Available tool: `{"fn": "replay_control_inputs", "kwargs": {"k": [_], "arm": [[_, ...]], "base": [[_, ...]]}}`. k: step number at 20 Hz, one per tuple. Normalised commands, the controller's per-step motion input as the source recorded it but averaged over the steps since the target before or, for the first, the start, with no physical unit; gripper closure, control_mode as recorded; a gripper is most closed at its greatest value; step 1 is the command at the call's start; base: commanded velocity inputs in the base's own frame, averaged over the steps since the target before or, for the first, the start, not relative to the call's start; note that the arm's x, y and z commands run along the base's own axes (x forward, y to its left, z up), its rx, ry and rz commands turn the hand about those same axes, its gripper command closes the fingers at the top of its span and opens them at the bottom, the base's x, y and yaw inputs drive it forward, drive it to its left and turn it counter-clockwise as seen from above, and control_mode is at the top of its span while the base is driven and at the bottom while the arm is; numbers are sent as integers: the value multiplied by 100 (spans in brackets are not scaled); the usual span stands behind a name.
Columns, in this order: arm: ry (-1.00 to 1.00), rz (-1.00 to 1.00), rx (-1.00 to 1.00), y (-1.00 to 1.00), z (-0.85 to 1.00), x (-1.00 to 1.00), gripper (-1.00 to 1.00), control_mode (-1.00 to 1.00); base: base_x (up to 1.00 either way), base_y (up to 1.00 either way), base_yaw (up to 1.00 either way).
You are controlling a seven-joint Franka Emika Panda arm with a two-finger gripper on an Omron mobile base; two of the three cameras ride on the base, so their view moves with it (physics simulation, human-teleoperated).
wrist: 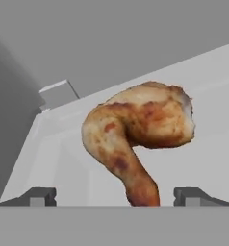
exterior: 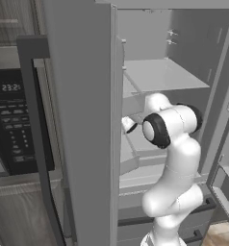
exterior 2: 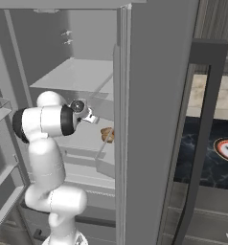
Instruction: Place the chicken drumstick on the counter behind the older chicken drumstick on the same shelf of the fridge to maintain FIFO order. Close the fridge door when finished.
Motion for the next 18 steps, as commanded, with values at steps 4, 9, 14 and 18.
{"fn": "replay_control_inputs", "kwargs": {"k": [4, 9, 14, 18], "arm": [[0, 0, 0, 0, 63, -83, -100, -100], [0, 0, 0, 0, 78, -87, -100, -100], [7, 0, 1, 0, 73, -100, -100, -100], [14, -3, 0, 0, 96, -100, -100, -100]], "base": [[0, 0, 0], [0, 0, 0], [0, 0, 0], [0, 0, 0]]}}
